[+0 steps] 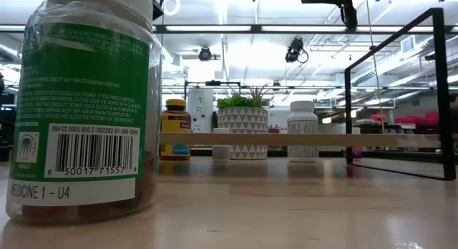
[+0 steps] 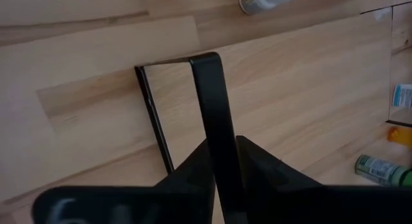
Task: Pick and place medicine bottles onto shelf by color
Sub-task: Prepare the shelf, then put the large white medicine bottle on the shelf
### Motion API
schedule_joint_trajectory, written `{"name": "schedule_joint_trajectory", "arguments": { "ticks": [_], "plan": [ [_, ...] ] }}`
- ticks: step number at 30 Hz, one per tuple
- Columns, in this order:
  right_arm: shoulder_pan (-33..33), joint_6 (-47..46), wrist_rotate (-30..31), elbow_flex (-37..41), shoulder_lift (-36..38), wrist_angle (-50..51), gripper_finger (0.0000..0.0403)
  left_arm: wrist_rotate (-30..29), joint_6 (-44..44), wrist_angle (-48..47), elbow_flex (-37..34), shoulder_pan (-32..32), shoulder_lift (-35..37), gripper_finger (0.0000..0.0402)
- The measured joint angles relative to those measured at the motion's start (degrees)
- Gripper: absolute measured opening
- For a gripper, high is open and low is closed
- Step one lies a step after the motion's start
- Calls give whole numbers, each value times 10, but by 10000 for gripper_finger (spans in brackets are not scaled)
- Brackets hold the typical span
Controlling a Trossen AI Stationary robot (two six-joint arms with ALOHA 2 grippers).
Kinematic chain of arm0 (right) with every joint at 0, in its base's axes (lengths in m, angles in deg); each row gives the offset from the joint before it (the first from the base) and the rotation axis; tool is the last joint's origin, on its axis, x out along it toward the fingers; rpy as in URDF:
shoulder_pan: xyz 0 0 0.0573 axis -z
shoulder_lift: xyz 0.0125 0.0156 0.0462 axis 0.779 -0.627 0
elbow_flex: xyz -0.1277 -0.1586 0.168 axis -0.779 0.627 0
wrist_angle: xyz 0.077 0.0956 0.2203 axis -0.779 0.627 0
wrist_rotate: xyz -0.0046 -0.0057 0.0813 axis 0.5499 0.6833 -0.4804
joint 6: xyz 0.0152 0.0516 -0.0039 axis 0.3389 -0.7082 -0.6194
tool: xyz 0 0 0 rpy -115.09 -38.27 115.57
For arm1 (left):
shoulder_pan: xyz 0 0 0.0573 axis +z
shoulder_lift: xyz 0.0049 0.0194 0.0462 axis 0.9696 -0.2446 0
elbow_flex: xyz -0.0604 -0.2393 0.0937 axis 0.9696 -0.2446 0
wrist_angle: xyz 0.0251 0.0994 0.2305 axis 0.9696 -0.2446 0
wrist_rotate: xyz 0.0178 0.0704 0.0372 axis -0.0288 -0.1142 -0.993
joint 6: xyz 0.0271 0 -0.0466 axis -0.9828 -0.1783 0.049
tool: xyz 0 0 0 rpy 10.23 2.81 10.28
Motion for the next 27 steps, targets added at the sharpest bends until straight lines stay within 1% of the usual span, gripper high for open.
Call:
{"name": "schedule_joint_trajectory", "arguments": {
  "ticks": [5,11,22,27],
  "plan": [
    [0,6,0,0,0,0,23,1,10,-4,0,-7,0,57],
    [0,9,0,0,0,0,23,5,6,-9,0,3,1,56],
    [0,11,-1,0,0,0,23,2,8,-34,2,3,13,121],
    [0,11,-13,0,0,-1,23,2,-11,-28,15,4,21,149]
  ]
}}
